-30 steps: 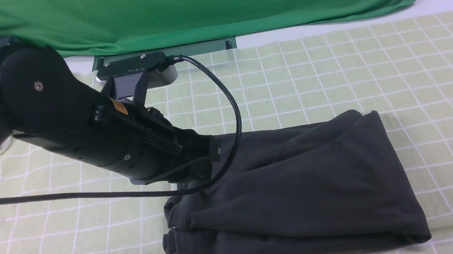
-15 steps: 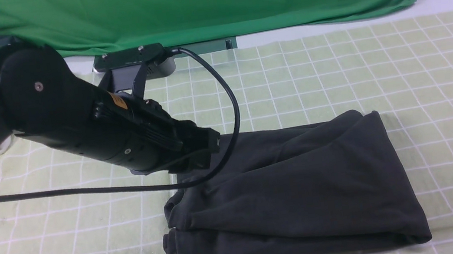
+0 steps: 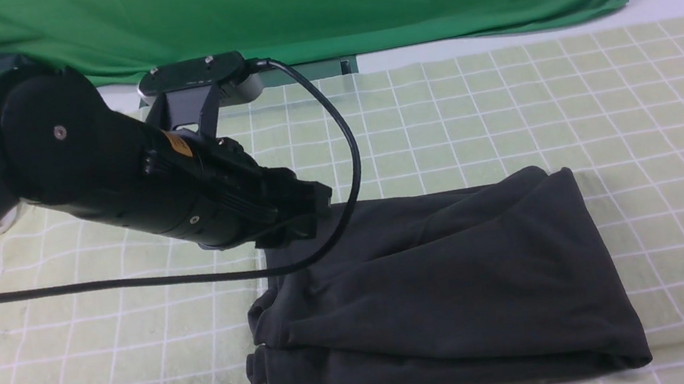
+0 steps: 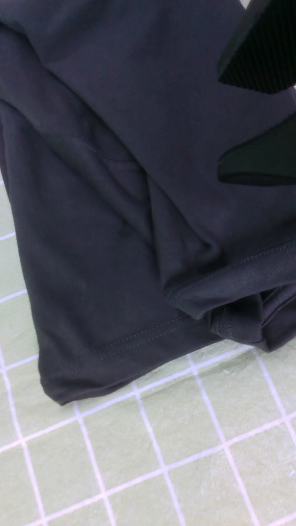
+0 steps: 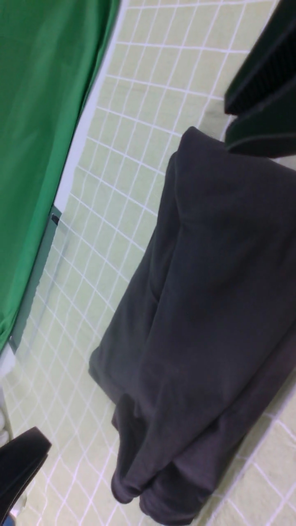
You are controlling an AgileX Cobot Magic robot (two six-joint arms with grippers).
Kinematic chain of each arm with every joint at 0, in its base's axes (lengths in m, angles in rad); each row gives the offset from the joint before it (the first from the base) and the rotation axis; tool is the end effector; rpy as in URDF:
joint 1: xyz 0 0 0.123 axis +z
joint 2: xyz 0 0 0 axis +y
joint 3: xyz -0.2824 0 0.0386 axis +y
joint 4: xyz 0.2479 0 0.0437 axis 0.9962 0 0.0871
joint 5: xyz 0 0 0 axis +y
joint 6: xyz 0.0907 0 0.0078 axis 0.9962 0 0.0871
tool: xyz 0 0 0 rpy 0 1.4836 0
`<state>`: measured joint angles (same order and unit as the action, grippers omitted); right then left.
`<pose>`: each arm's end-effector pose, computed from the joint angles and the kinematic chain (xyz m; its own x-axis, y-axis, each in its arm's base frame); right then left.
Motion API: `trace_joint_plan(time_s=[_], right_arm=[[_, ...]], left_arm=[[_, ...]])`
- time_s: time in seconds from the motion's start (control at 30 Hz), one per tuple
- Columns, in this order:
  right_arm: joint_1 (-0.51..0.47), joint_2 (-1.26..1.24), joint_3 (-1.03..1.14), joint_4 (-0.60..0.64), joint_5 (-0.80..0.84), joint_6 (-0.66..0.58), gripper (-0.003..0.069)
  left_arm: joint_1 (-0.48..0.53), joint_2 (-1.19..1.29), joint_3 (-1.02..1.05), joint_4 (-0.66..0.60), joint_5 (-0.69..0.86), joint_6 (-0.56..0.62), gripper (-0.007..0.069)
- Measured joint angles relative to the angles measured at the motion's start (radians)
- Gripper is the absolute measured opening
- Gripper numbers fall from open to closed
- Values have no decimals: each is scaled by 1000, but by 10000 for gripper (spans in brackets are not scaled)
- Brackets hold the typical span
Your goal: Fold a long-sleeved shirt over a green coffee tablecloth.
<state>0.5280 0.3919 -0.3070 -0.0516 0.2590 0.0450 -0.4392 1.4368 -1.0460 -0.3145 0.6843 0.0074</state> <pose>0.0805 0.0456 0.2658 -0.2166 -0.1320 -0.9673 -0.4938 0.8695 -0.0081 0.2614 -0.1425 0.2806 -0.8449 0.1399 -0.5163 0.3269 0.8990 -0.2914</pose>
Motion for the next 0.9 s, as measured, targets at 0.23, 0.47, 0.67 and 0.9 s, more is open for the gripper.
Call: trace_joint_plan(time_s=[0.23,0.47,0.67,0.9], right_arm=[[-104,-148,62,0,-55,0,94],[-311,-279,218,-2,-90,0,108],[-381,-344,306,-28,-61,0,117],[-422,-392,317,-46,-35,0,134]], left_arm=[[0,0,0,24,-19,0,255],[0,0,0,33,-20,0,255],[0,0,0,33,-20,17,255],[0,-1,0,34,-19,29,255]])
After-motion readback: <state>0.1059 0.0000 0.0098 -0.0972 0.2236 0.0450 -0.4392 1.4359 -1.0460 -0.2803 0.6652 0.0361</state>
